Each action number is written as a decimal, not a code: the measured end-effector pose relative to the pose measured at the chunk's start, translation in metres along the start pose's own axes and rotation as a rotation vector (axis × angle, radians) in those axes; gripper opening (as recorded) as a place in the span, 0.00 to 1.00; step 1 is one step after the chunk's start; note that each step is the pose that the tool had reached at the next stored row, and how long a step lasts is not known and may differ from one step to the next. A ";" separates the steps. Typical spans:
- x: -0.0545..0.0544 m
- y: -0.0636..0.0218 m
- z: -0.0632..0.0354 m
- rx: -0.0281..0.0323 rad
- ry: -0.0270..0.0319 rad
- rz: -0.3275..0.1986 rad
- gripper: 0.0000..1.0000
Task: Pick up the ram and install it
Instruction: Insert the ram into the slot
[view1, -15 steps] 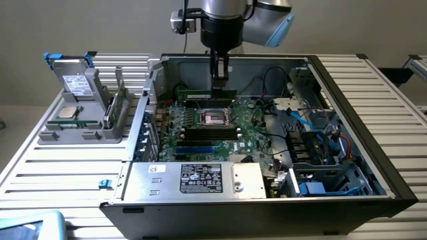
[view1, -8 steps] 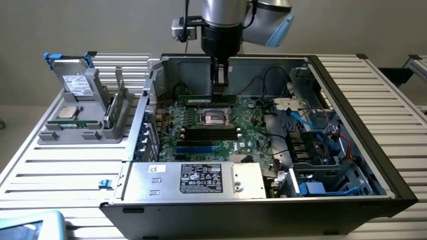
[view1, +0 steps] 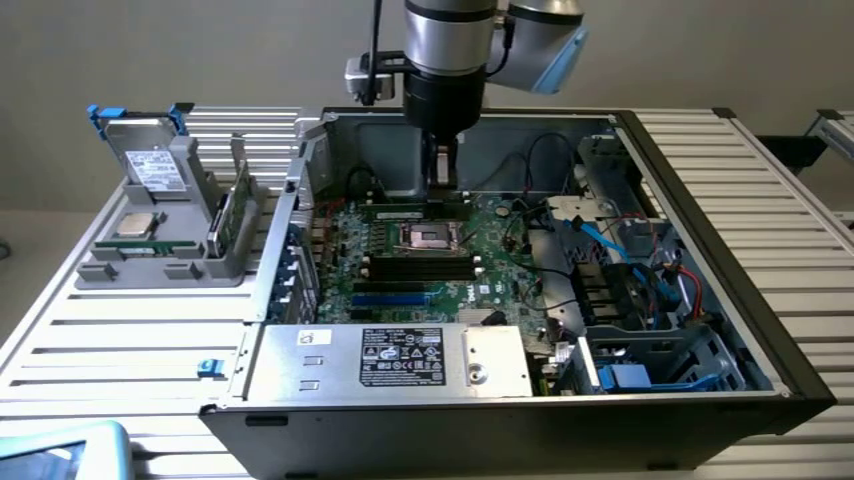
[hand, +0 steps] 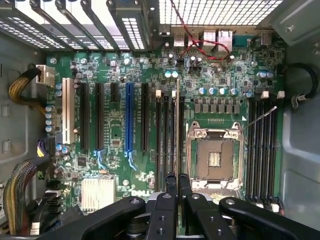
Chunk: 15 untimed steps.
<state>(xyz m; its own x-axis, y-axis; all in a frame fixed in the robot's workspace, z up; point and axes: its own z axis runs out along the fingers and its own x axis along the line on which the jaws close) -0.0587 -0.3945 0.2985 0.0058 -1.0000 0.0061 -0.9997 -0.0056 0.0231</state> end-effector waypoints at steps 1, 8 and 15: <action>0.000 -0.0006 0.0018 0.0000 0.0000 0.000 0.13; 0.002 -0.0014 0.0145 0.0000 -0.0001 0.000 0.13; 0.007 -0.0041 0.0272 0.0000 0.0001 0.000 0.13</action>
<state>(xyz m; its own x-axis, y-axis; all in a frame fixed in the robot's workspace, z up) -0.0552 -0.4020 0.2713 0.0056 -1.0000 0.0062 -0.9997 -0.0054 0.0231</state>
